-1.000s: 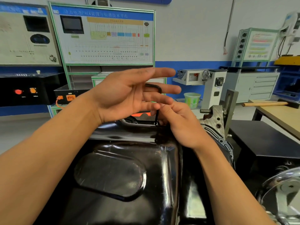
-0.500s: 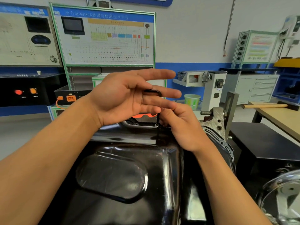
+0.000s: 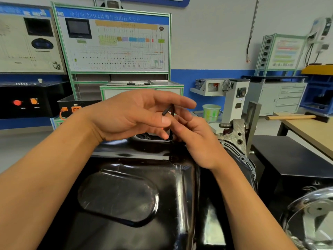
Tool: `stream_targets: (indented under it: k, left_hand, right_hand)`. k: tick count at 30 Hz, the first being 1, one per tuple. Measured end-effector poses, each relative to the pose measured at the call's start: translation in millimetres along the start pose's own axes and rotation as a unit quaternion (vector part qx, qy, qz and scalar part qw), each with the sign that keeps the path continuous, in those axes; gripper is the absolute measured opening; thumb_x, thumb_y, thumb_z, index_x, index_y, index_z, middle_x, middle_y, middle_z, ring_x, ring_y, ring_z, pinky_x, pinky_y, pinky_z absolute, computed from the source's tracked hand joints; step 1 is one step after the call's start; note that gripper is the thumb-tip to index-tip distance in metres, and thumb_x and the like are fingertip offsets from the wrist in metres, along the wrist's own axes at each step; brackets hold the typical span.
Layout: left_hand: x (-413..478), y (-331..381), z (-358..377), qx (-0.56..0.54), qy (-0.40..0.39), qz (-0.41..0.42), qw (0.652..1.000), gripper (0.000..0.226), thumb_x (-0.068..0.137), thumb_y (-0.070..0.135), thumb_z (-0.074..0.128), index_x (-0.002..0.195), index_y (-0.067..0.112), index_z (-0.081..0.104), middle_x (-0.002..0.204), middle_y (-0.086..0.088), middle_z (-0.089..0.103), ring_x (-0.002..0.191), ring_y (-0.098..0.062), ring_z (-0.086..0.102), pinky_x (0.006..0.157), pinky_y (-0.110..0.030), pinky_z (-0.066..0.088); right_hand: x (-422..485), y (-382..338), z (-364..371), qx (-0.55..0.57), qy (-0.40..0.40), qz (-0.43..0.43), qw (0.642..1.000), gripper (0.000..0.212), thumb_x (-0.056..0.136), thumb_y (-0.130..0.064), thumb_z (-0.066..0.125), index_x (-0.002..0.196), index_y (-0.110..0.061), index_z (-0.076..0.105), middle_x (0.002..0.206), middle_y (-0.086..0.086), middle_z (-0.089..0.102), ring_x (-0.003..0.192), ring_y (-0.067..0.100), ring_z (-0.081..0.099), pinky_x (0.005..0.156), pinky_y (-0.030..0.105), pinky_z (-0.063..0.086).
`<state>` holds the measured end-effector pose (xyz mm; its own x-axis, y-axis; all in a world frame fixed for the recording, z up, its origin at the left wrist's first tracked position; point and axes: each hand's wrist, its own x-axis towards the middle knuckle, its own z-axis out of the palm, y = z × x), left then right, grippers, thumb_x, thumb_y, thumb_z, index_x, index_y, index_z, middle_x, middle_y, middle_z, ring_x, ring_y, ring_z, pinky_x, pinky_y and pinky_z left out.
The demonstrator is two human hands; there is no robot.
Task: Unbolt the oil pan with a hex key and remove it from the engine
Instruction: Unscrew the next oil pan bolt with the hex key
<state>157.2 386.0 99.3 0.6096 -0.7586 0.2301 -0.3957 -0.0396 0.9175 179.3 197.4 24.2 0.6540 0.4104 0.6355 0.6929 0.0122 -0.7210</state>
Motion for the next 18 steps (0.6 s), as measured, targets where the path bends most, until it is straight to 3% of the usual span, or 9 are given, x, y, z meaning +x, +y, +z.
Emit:
stream_targets:
  k: [4, 6, 9, 11, 13, 15, 18]
  left_hand:
    - [-4, 2, -2, 0.006, -0.011, -0.001, 1.0, 0.049, 0.088, 0.004, 0.059, 0.136, 0.006, 0.056, 0.13, -0.015, 0.062, 0.114, -0.025, 0.063, 0.089, -0.031, 0.055]
    - [-6, 3, -3, -0.01, -0.026, -0.001, 1.0, 0.045, 0.091, 0.004, 0.061, 0.136, 0.003, 0.055, 0.131, -0.018, 0.063, 0.119, -0.032, 0.062, 0.092, -0.032, 0.054]
    - [-7, 3, -2, -0.021, -0.01, -0.018, 1.0, 0.043, 0.085, 0.012, 0.062, 0.127, 0.004, 0.061, 0.125, -0.018, 0.067, 0.117, -0.034, 0.064, 0.087, -0.028, 0.057]
    - [-6, 4, 0, 0.007, 0.021, -0.024, 0.999, 0.041, 0.08, 0.015, 0.066, 0.12, 0.008, 0.067, 0.116, -0.016, 0.071, 0.108, -0.031, 0.069, 0.077, -0.025, 0.059]
    - [-3, 5, 4, 0.069, 0.061, -0.011, 0.996, 0.037, 0.075, 0.019, 0.075, 0.111, 0.013, 0.073, 0.099, -0.016, 0.073, 0.087, -0.025, 0.072, 0.064, -0.023, 0.058]
    - [2, 4, 10, 0.141, 0.116, 0.02, 0.983, 0.028, 0.073, 0.023, 0.085, 0.098, 0.014, 0.076, 0.077, -0.017, 0.07, 0.062, -0.017, 0.065, 0.05, -0.02, 0.051]
    - [11, 1, 19, 0.179, 0.206, 0.067, 0.96, 0.026, 0.075, 0.031, 0.076, 0.087, 0.008, 0.074, 0.057, -0.018, 0.061, 0.04, -0.011, 0.049, 0.04, -0.017, 0.04]
  right_hand:
    - [0, -2, 0, 0.004, -0.013, -0.006, 1.0, 0.019, 0.097, -0.027, 0.053, 0.104, -0.036, 0.068, 0.096, 0.026, 0.064, 0.087, 0.016, 0.057, 0.088, 0.037, 0.048]
    - [0, -2, -1, -0.005, -0.011, 0.002, 1.0, 0.017, 0.096, -0.024, 0.056, 0.105, -0.024, 0.07, 0.1, 0.027, 0.065, 0.094, 0.027, 0.064, 0.097, 0.045, 0.048]
    - [0, 1, -2, -0.02, -0.004, 0.014, 1.0, 0.023, 0.093, -0.025, 0.06, 0.099, -0.005, 0.071, 0.099, 0.025, 0.067, 0.098, 0.034, 0.065, 0.095, 0.043, 0.049]
    - [1, 2, -1, -0.02, 0.002, 0.016, 1.0, 0.034, 0.092, -0.03, 0.061, 0.089, 0.004, 0.066, 0.084, 0.03, 0.059, 0.078, 0.031, 0.055, 0.081, 0.043, 0.045]
    - [2, 1, 0, -0.022, 0.005, 0.015, 1.0, 0.033, 0.092, -0.031, 0.061, 0.079, 0.0, 0.064, 0.074, 0.031, 0.05, 0.07, 0.035, 0.046, 0.073, 0.047, 0.039]
    - [3, -1, 0, -0.025, 0.002, 0.018, 1.0, 0.026, 0.092, -0.029, 0.062, 0.083, -0.006, 0.07, 0.083, 0.039, 0.054, 0.077, 0.045, 0.054, 0.081, 0.06, 0.044]
    - [3, -1, 1, -0.03, -0.004, 0.028, 0.999, 0.049, 0.094, -0.039, 0.058, 0.097, 0.009, 0.068, 0.095, 0.046, 0.054, 0.084, 0.05, 0.057, 0.089, 0.067, 0.043]
